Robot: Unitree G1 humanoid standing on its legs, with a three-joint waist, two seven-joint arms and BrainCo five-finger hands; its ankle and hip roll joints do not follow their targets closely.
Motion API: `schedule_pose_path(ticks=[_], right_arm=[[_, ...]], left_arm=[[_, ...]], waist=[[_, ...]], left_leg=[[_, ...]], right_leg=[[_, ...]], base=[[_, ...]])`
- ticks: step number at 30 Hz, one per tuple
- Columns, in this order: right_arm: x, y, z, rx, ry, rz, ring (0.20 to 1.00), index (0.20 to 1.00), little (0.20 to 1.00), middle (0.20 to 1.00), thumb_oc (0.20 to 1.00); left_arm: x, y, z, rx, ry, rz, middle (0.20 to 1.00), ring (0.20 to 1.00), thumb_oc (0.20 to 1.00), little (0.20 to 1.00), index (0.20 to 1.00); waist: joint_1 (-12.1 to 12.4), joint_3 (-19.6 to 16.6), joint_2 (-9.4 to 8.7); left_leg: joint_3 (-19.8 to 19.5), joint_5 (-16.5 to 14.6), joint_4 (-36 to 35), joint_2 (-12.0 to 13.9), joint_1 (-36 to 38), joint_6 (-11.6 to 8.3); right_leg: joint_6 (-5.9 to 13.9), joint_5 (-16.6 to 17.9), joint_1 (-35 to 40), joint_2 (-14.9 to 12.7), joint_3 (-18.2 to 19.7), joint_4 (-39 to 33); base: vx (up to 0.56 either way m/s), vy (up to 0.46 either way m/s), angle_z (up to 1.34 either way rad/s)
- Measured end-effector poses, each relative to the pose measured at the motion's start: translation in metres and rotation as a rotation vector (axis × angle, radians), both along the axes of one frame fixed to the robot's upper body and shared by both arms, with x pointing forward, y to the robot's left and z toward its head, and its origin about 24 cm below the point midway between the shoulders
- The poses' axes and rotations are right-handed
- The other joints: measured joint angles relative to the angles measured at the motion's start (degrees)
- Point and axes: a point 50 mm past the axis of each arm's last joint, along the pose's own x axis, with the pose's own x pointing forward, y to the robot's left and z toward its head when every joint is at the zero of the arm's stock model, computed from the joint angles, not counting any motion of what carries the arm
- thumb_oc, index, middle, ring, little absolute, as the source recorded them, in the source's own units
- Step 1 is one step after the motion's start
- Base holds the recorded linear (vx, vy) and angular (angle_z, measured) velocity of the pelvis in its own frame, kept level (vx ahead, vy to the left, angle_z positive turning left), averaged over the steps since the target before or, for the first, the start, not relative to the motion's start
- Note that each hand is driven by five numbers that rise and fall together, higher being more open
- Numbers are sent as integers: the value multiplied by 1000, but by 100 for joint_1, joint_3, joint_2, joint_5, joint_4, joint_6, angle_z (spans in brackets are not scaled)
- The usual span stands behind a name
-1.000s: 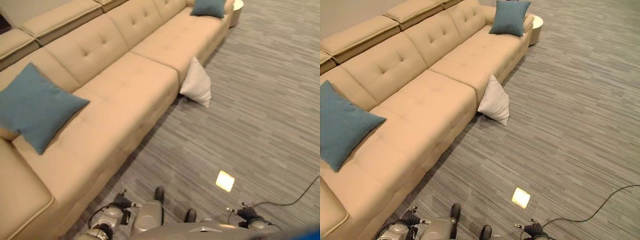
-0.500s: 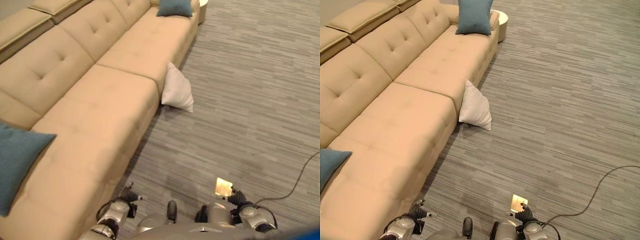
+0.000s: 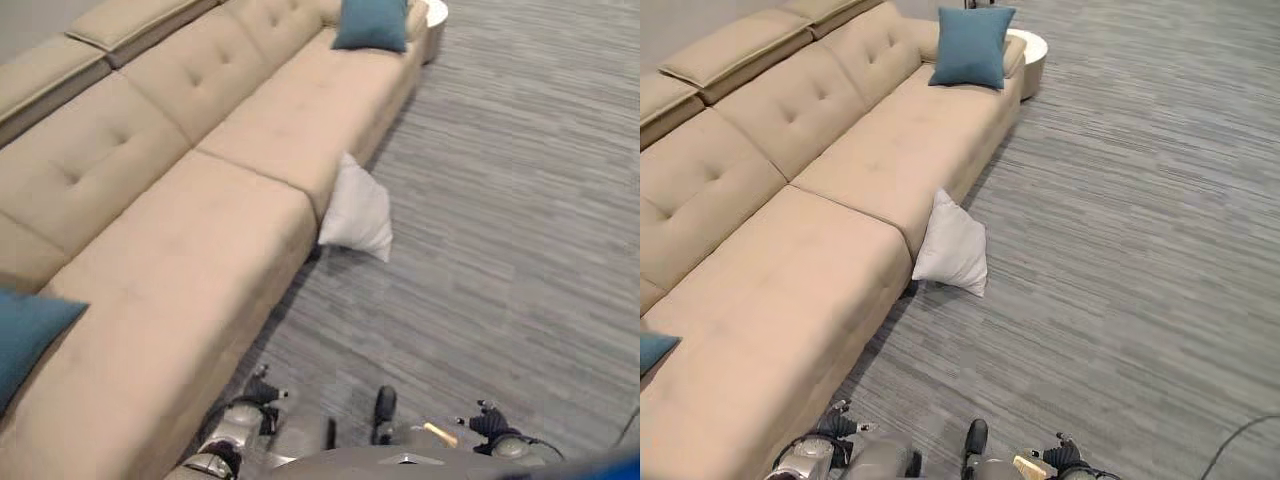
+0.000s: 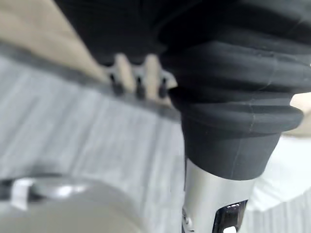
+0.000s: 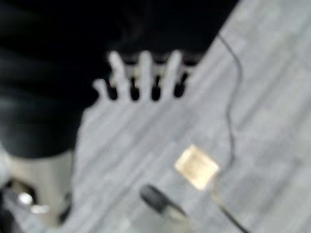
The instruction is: Pick up all the scattered cushions and arrange them neatly on the sofa.
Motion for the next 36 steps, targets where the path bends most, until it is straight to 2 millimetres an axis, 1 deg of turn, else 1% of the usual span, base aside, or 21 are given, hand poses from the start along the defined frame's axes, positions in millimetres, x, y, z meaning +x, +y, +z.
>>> schedule_pose_path(ticks=[2, 3, 4, 6, 8, 9, 10, 11, 12, 15, 17, 20, 22, 25, 27, 28, 30, 33, 34, 35, 36], right_arm=[[6, 0, 2, -5, -11, 9, 1000, 1000, 1000, 1000, 1000], [6, -3, 2, -24, -8, 24, 1000, 1000, 1000, 1000, 1000], [11, -5, 4, -41, -17, 38, 1000, 1000, 1000, 1000, 1000], [7, -7, 3, -48, 5, 39, 1000, 1000, 1000, 1000, 1000], [6, -10, 3, -56, 9, 39, 1000, 1000, 1000, 1000, 1000], [13, -20, 8, -66, -1, 40, 1000, 1000, 1000, 1000, 1000], [21, -28, 13, -83, -32, 31, 1000, 1000, 1000, 1000, 1000], [23, -29, 15, -83, -52, 37, 1000, 1000, 1000, 1000, 1000], [31, -21, 16, -74, -71, 87, 1000, 1000, 1000, 1000, 1000], [45, -25, 24, -62, -101, 112, 1000, 1000, 1000, 1000, 1000], [69, -25, 46, -39, -272, 216, 1000, 1000, 1000, 1000, 1000], [74, -42, 45, -95, -220, 156, 1000, 1000, 1000, 1000, 1000], [81, -35, 45, -92, -217, 171, 1000, 1000, 1000, 1000, 1000], [62, -23, 32, -70, -156, 188, 1000, 1000, 1000, 1000, 1000], [36, -14, 18, -48, -84, 195, 1000, 1000, 1000, 1000, 1000], [29, -12, 14, -48, -63, 198, 1000, 1000, 1000, 1000, 1000], [26, -11, 13, -50, -59, 200, 1000, 1000, 1000, 1000, 1000], [24, -6, 12, -63, -55, 226, 1000, 1000, 1000, 1000, 1000], [27, -5, 13, -70, -70, 232, 1000, 1000, 1000, 1000, 1000], [37, -2, 17, -88, -113, 240, 1000, 1000, 1000, 1000, 1000], [41, 3, 18, -89, -121, 258, 1000, 1000, 1000, 1000, 1000]], left_arm=[[3, 3, 2, 7, -7, -1, 1000, 1000, 1000, 1000, 1000], [-1, 2, 0, 3, 2, 4, 1000, 1000, 1000, 1000, 1000], [-6, 2, -2, 3, 20, 5, 1000, 1000, 1000, 1000, 1000], [-7, 2, -3, 4, 24, 6, 1000, 1000, 1000, 1000, 1000], [-19, 3, -6, 3, 50, 26, 1000, 1000, 1000, 1000, 1000], [-27, 1, -10, -14, 82, 36, 1000, 1000, 1000, 1000, 1000], [-40, -3, -16, -22, 131, 42, 1000, 1000, 1000, 1000, 1000], [-46, -1, -17, -17, 148, 47, 1000, 1000, 1000, 1000, 1000], [-44, 1, -16, -6, 147, 35, 1000, 1000, 1000, 1000, 1000], [-29, 4, -10, -4, 108, -12, 1000, 1000, 1000, 1000, 1000], [-12, 10, -3, -1, 38, -9, 1000, 1000, 1000, 1000, 1000], [-10, 11, -2, -8, 36, -14, 1000, 1000, 1000, 1000, 1000], [-26, 18, -8, 1, 97, 29, 1000, 1000, 1000, 1000, 1000], [-49, 22, -14, 11, 170, 51, 1000, 1000, 1000, 1000, 1000], [-64, 17, -18, 5, 208, 50, 1000, 1000, 1000, 1000, 1000], [-69, 13, -20, 0, 217, 56, 1000, 1000, 1000, 1000, 1000], [-64, 12, -19, -1, 206, 53, 1000, 1000, 1000, 1000, 1000], [-54, 10, -18, 7, 182, 54, 1000, 1000, 1000, 1000, 1000], [-50, 8, -17, 5, 170, 52, 1000, 1000, 1000, 1000, 1000], [-33, 7, -13, 19, 124, 47, 1000, 1000, 1000, 1000, 1000], [-25, 8, -10, 30, 105, 47, 1000, 1000, 1000, 1000, 1000]], waist=[[0, 48, -55], [-13, 104, 5], [-1, 90, 106], [14, 79, 99], [30, -9, 174], [46, -12, 414], [88, -15, 713], [40, -100, 710], [-59, -188, 607], [-112, -180, 510], [-105, -146, 472], [134, -111, 466], [163, -49, 379], [31, -25, 175], [15, -75, 142], [24, -102, 306], [0, -86, 331], [42, -74, 230], [58, -74, 211], [145, 42, 140], [209, 94, 48]], left_leg=[[119, 67, -1335, 16, 58, 31], [151, 351, -2789, 34, 192, 22], [133, 723, -3895, -72, 381, 24], [122, 1016, -4175, -199, 479, 147], [156, 1223, -3983, -222, 602, 458], [191, 1088, -3703, -174, 800, 666], [164, 1022, -3888, 80, 1096, 944], [30, 1067, -4000, 78, 1199, 921], [-62, 833, -4104, -98, 1474, 1153], [-304, 760, -4194, -307, 1710, 1253], [-454, 823, -4266, -291, 1832, 1178], [-560, 631, -4271, -236, 1986, 1054], [-646, 359, -4258, -194, 2147, 915], [-840, 223, -4305, -225, 2393, 854], [-987, 0, -4298, -140, 2582, 701], [-1038, -143, -4124, 65, 2526, 567], [-1036, -170, -3781, 111, 2396, 450], [-889, -223, -2415, 14, 1877, 162], [-889, -174, -1920, 5, 1642, 72], [-745, 98, -937, -18, 1034, -308], [-592, 293, -668, -11, 873, -326]], right_leg=[[126, -67, 275, 68, -11, -239], [200, -93, 435, 196, -30, -234], [513, -362, 694, 326, 27, -235], [563, -554, 930, 400, 69, -231], [586, -606, 1158, 503, 177, -219], [725, -881, 1057, 619, 214, 385], [888, -1215, 515, 676, 104, 1808], [915, -1419, 185, 544, -7, 2525], [1059, -1521, -269, -97, -239, 3605], [1156, -1575, -623, -755, -323, 4074], [1279, -1438, -793, -916, -392, 3005], [1340, -914, -973, -922, -361, 2105], [1505, -340, -1057, -671, 287, 1054], [1401, 269, -1001, -686, 546, 347], [1002, 796, -848, -614, 507, 389], [875, 713, -737, -400, 445, 323], [797, 708, -626, -337, 312, 199], [712, 641, -178, -313, 190, -140], [633, 543, -146, -280, 174, -126], [482, 449, -124, -268, 96, -133], [408, 412, -76, -288, 54, -161]], base=[[312, 42, -6], [507, 101, -17], [600, 136, -15], [298, 126, -15], [205, 167, -52], [107, 106, -97], [119, 110, -79], [290, 122, -51], [311, 77, 3], [207, -9, 36], [177, -91, 66], [319, -147, 25], [342, -185, 12], [219, -172, 40], [217, -209, 34], [203, -239, 21], [152, -209, 26], [62, -181, 25], [178, -295, 15], [247, -249, 22], [280, -176, 38]])
